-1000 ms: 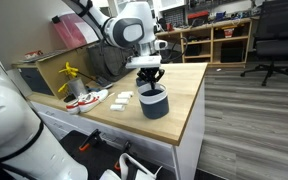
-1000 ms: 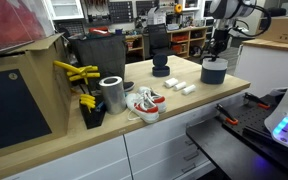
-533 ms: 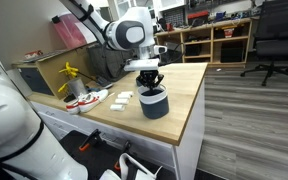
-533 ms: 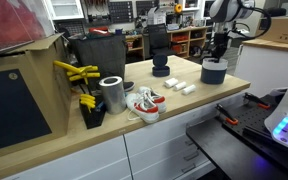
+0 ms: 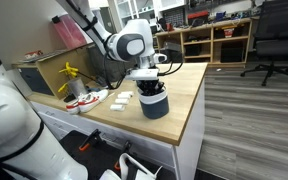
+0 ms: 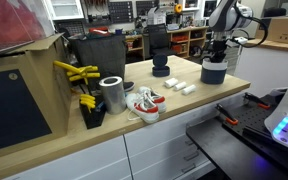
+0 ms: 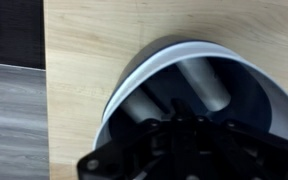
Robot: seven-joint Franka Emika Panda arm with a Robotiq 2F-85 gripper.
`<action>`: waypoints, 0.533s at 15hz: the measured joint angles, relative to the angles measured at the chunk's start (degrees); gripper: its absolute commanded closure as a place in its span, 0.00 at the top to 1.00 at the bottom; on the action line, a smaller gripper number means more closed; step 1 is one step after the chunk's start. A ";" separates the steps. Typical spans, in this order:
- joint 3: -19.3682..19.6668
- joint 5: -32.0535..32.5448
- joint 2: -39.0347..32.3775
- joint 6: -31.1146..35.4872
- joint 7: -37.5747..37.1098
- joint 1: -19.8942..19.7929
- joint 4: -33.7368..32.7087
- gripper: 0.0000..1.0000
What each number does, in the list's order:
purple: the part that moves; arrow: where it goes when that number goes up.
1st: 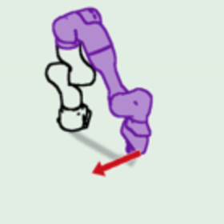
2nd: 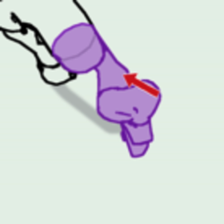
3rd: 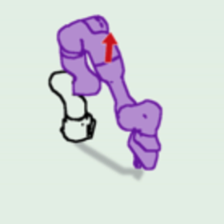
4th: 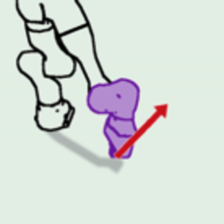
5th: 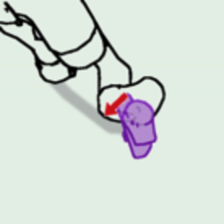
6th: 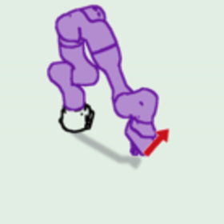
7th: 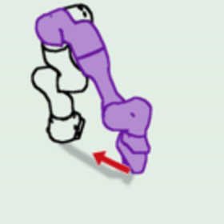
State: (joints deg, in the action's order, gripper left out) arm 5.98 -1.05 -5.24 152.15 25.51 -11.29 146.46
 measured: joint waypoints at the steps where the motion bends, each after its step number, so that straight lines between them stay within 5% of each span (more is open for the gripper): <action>1: 0.00 0.00 -0.30 1.28 -0.24 0.06 0.76 0.00; 8: -0.78 0.00 -0.76 5.97 -1.23 1.27 2.49 0.00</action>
State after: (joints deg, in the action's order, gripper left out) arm 5.20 -1.05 -6.00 158.12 24.28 -10.02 148.95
